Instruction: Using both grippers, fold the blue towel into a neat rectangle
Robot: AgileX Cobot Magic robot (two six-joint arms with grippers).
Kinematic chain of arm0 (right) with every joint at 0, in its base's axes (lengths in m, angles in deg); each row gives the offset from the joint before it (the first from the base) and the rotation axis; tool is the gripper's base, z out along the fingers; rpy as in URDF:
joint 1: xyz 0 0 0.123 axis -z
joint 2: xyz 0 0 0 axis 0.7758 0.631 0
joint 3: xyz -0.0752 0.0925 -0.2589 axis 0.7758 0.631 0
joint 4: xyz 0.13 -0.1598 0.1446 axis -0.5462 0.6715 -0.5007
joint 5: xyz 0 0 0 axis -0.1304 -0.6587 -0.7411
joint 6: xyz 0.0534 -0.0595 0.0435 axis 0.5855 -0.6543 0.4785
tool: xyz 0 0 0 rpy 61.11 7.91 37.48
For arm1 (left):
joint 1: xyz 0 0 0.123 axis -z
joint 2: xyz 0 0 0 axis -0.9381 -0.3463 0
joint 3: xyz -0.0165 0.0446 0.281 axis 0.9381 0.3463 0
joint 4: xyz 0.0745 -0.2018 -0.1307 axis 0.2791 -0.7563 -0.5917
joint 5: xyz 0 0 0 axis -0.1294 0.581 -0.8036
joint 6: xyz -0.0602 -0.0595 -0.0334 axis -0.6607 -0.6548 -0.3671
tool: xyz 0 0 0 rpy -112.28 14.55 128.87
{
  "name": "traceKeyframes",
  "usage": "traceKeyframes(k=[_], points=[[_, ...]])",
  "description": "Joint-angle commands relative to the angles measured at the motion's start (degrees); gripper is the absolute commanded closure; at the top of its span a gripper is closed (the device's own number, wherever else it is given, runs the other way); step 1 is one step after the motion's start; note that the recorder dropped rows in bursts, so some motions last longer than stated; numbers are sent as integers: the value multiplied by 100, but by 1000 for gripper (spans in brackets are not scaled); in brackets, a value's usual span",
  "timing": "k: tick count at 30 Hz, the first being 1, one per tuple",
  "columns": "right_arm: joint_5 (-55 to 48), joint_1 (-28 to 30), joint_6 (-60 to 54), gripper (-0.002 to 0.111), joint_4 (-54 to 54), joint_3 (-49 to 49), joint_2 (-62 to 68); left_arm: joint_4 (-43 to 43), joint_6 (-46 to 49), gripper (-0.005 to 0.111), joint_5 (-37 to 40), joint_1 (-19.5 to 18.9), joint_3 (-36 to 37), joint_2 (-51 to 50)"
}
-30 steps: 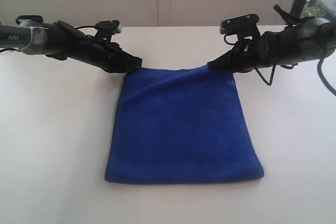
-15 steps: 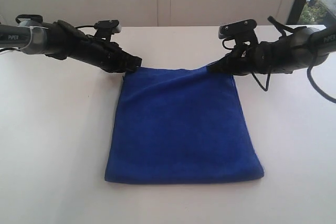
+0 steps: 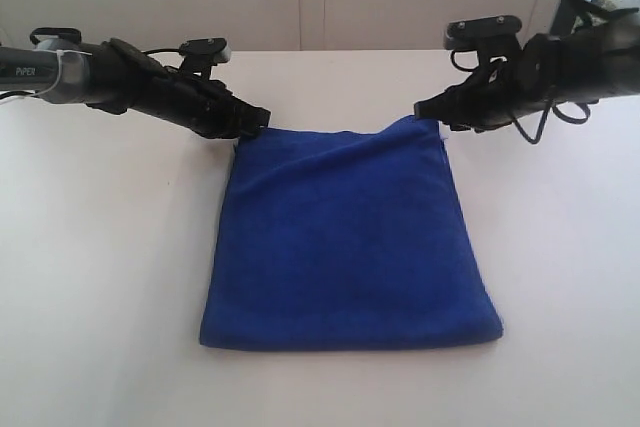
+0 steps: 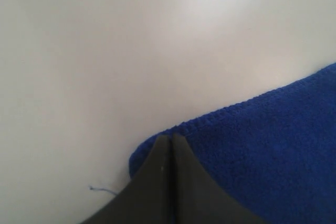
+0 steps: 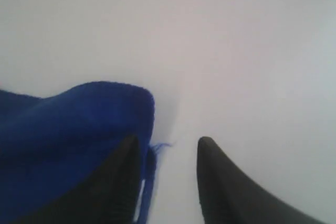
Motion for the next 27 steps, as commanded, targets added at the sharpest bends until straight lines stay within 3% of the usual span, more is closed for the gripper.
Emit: traceKeyframes(k=[1,5,16,24,27], points=[[-998,67,291,73,-86,-7,-170,333,-119,107,44,-14,98,-151],[-1594,33,207,73,-516,-7,-159,333,-117,107,69,-14,98,-151],[-1928,-133,-54,74,-786,-7,122,333,-117,107,119,-14,98,-151],[-1928,-133,-54,93,-830,-7,146,333,-133,107,131,-14,98,-151],[-1928,-122,-54,94,-801,-7,135,333,-133,107,131,-14,98,-151]])
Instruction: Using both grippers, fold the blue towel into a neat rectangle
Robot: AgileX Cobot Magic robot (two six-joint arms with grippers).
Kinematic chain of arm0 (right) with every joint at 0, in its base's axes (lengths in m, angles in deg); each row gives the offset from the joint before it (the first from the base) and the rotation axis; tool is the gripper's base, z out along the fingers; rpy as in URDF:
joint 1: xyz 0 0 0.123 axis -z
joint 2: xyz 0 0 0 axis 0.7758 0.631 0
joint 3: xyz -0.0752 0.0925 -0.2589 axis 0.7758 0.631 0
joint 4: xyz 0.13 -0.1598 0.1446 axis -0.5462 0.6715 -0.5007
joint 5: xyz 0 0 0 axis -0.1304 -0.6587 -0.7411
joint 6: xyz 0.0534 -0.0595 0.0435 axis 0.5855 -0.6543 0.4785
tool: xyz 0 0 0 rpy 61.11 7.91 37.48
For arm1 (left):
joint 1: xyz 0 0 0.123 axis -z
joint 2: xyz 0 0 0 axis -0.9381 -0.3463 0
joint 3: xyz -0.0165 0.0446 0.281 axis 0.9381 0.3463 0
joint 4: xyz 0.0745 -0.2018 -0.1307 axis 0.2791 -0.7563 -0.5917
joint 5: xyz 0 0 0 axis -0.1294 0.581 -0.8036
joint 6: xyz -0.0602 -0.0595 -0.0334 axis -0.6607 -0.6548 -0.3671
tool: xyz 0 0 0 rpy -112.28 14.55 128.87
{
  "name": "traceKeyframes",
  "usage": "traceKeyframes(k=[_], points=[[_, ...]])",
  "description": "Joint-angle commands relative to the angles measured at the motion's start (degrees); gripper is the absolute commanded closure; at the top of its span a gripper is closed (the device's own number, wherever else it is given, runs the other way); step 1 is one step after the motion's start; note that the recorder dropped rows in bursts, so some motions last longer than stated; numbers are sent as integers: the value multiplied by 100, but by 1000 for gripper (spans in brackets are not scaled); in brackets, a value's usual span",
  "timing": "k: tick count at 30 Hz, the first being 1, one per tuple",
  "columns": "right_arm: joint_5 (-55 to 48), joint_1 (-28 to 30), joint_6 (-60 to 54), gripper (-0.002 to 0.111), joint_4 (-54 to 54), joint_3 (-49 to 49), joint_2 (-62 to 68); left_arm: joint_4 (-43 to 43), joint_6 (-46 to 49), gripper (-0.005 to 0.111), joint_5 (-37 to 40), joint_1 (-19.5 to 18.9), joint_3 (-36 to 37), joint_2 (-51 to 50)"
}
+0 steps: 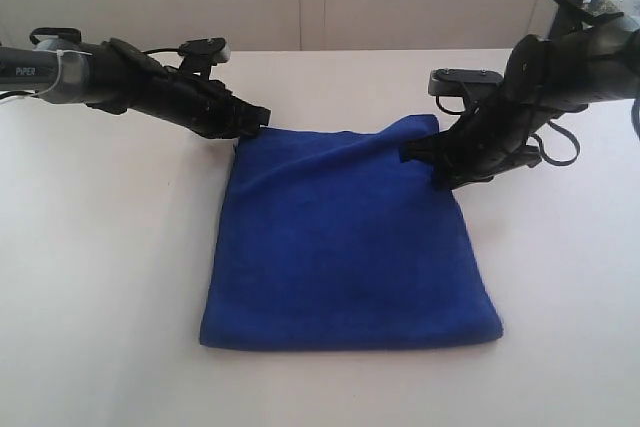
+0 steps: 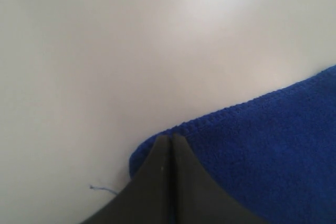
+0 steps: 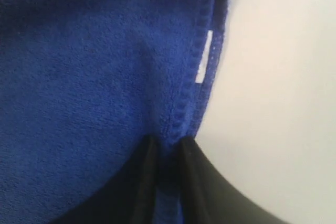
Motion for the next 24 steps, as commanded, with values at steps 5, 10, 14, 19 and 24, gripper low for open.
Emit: traceKeyframes(k=[5,10,14,19,24], points=[[-7,13,-148,94,61,-7,-18,333,-38,107,131,-14,98,-151],[109,13,-329,86,78,-7,-18,333,-48,107,131,-14,98,-151],[97,13,-329,81,78,-7,-18,333,-48,107,131,-14,98,-151],[96,13,-329,81,16,-7,-61,333,-48,107,131,-14,98,-151],[109,13,-329,81,16,-7,-160,333,-48,107,131,-14,98,-151]])
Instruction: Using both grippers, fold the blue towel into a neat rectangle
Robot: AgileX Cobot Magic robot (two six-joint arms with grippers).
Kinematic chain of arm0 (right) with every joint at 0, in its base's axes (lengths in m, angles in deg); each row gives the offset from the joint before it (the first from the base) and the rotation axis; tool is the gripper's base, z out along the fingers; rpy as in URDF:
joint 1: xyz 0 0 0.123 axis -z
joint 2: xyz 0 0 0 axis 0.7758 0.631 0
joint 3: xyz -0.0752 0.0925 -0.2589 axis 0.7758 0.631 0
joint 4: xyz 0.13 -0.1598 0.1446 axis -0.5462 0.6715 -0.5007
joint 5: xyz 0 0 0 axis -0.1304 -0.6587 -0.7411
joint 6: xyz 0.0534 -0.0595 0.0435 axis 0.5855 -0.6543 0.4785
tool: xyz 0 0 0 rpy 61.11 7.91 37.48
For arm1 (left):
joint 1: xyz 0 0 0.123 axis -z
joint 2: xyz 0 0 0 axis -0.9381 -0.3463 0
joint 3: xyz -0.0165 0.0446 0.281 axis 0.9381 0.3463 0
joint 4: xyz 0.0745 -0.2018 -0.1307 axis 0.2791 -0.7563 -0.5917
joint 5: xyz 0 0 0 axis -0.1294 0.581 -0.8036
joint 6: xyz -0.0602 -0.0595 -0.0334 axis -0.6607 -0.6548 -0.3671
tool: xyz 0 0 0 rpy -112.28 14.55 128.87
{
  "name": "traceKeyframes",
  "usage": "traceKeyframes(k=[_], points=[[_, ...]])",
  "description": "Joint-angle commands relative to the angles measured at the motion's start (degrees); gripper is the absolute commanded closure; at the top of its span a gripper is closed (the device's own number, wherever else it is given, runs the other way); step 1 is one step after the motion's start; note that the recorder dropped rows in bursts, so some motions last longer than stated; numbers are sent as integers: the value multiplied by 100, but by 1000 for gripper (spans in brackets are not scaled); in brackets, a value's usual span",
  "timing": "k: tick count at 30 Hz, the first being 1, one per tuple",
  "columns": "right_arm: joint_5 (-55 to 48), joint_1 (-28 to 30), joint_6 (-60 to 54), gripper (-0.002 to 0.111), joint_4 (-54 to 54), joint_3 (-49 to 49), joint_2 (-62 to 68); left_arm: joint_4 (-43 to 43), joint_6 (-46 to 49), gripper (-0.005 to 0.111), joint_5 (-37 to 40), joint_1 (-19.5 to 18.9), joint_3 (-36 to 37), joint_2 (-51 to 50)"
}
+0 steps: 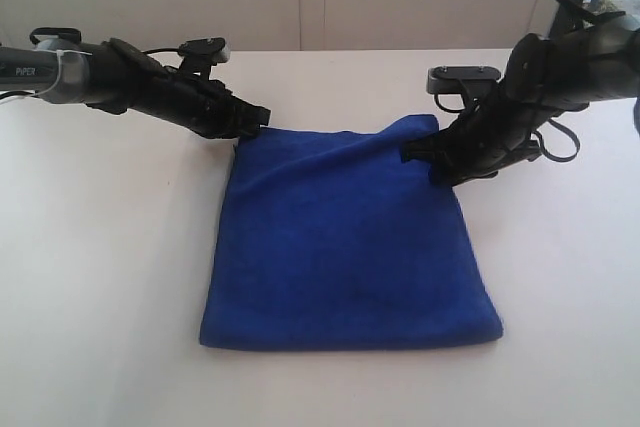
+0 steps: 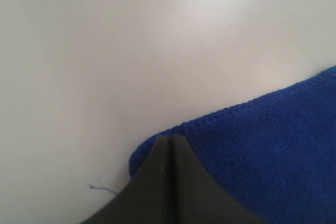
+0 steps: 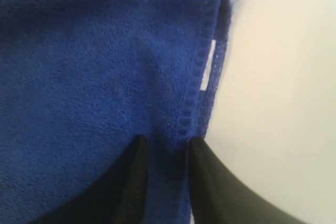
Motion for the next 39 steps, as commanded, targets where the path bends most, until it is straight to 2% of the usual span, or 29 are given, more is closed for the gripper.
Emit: traceKeyframes(k=[1,39], points=[[15,13,-67,81,-8,-7,-146,333,-35,107,131,-14,98,-151],[-288,13,-57,81,-279,-7,-106,333,-35,107,143,-14,98,-151]])
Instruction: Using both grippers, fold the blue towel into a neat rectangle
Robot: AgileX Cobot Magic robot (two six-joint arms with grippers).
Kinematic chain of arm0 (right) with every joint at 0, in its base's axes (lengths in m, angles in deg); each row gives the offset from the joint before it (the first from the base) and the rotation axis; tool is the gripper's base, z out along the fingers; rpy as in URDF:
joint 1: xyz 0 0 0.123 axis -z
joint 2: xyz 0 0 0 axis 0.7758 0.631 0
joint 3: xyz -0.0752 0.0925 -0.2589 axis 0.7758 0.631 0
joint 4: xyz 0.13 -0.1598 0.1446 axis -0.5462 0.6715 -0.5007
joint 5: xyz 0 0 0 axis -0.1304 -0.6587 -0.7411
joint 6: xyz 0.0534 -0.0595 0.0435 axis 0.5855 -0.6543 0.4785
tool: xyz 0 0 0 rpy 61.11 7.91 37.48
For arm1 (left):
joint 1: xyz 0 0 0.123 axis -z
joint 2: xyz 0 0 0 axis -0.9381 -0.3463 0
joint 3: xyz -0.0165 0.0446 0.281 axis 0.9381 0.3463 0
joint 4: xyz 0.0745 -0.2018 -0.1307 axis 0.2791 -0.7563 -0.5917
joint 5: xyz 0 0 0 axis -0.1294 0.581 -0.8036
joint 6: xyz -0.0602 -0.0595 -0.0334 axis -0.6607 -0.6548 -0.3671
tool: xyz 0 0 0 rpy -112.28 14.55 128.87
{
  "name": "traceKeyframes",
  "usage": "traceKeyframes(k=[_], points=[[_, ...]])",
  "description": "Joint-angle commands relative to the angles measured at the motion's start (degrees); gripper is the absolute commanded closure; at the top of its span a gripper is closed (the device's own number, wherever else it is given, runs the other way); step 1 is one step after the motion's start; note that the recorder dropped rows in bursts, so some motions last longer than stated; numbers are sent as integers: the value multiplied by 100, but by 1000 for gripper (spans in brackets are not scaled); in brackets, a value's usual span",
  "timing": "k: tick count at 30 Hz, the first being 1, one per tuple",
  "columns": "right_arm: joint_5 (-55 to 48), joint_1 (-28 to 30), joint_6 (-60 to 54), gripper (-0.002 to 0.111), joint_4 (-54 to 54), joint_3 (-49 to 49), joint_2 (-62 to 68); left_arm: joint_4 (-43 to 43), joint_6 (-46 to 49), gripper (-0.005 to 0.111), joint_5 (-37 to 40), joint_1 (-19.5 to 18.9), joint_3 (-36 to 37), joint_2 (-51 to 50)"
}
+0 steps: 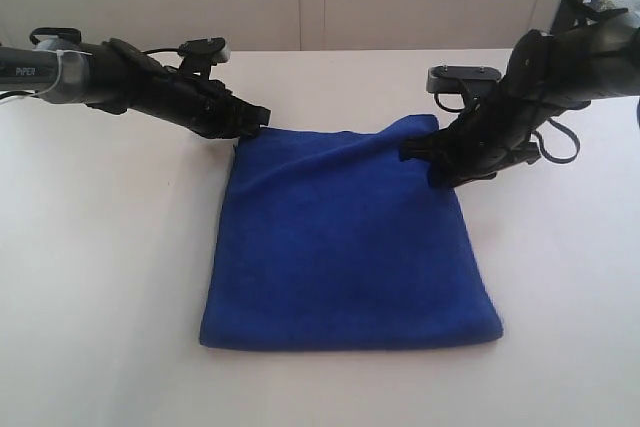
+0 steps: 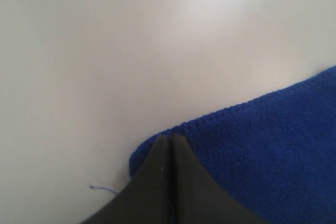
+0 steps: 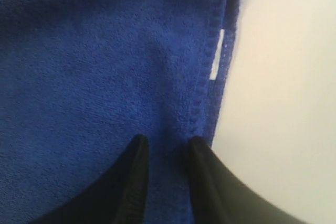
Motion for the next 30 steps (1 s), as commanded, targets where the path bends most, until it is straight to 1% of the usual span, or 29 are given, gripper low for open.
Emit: traceKeyframes(k=[1,5,12,15,21,30], points=[[-133,13,-57,81,-145,-7,-60,333,-28,107,143,-14,98,-151],[-196,13,-119,81,-516,-7,-60,333,-28,107,143,-14,98,-151],[-163,13,-192,82,-515,-7,-60,333,-28,107,143,-14,98,-151],[-141,13,-203,87,-361,-7,-60,333,-28,107,143,-14,98,-151],[-72,13,-203,108,-23,-7,-60,333,-28,107,143,-14,98,-151],[-72,13,-174,108,399,-7,-169,333,-28,107,143,-14,98,-151]])
